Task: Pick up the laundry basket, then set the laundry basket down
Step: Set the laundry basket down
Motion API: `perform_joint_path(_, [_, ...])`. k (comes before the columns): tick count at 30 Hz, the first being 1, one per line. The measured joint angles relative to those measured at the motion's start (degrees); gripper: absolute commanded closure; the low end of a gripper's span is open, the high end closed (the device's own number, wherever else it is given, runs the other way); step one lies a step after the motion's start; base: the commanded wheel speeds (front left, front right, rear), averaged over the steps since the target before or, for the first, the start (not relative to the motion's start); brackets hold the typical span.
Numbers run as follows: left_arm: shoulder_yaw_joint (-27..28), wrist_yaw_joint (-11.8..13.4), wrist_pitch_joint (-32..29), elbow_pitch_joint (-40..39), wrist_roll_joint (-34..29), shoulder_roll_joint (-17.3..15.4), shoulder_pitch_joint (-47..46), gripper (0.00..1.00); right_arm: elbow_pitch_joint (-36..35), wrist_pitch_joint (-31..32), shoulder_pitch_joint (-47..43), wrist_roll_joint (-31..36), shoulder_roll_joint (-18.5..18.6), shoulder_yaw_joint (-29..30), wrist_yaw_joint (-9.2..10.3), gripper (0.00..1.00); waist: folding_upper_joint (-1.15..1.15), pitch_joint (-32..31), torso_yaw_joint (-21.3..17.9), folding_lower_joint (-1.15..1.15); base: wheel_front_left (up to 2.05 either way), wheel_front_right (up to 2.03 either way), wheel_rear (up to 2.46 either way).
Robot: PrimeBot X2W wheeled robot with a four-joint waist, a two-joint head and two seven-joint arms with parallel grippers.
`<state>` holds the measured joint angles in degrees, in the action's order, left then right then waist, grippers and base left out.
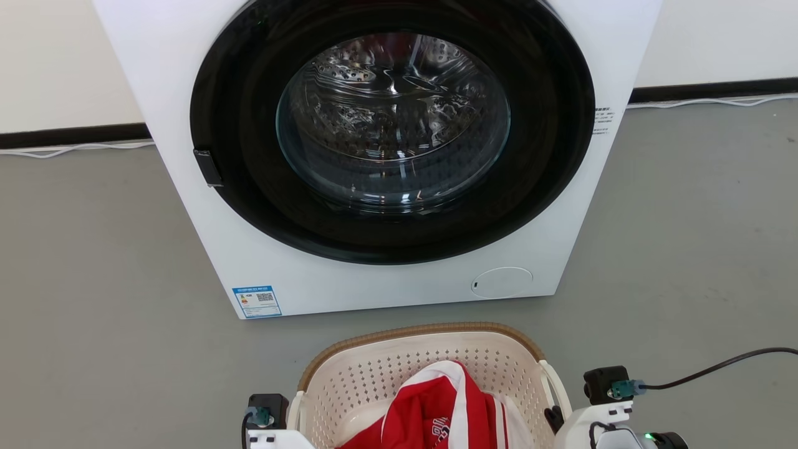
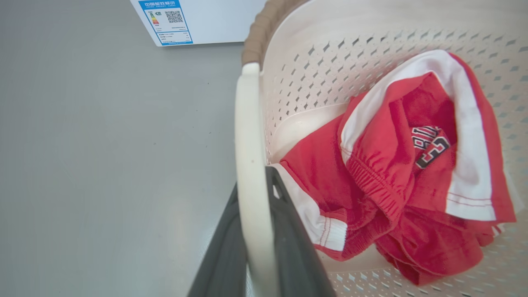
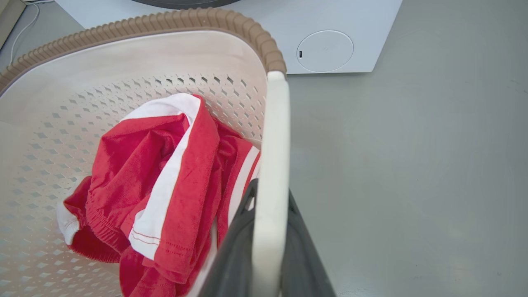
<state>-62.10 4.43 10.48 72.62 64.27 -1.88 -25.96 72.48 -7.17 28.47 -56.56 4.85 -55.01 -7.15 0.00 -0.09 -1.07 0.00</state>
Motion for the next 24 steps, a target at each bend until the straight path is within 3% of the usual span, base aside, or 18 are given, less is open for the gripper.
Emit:
perform_joint_path(11, [-0.51,0.19,1.04,-0.34,0.31,-0.02,-1.72,1.00,-0.33,-2.52,1.23,-0.30,0.45,-0.80,0.00,1.00,0.00,2.84,0.21,0.00,0.00,0.00,0.00])
perform_joint_path(24, [-0.40,2.38,3.49,-2.96,-0.18,-0.30,-6.88,1.00,-3.69,-6.06,5.77,-0.54,3.00,-1.14,0.01,1.00,0.00,10.57,1.30,0.00,0.00,0.00,0.00])
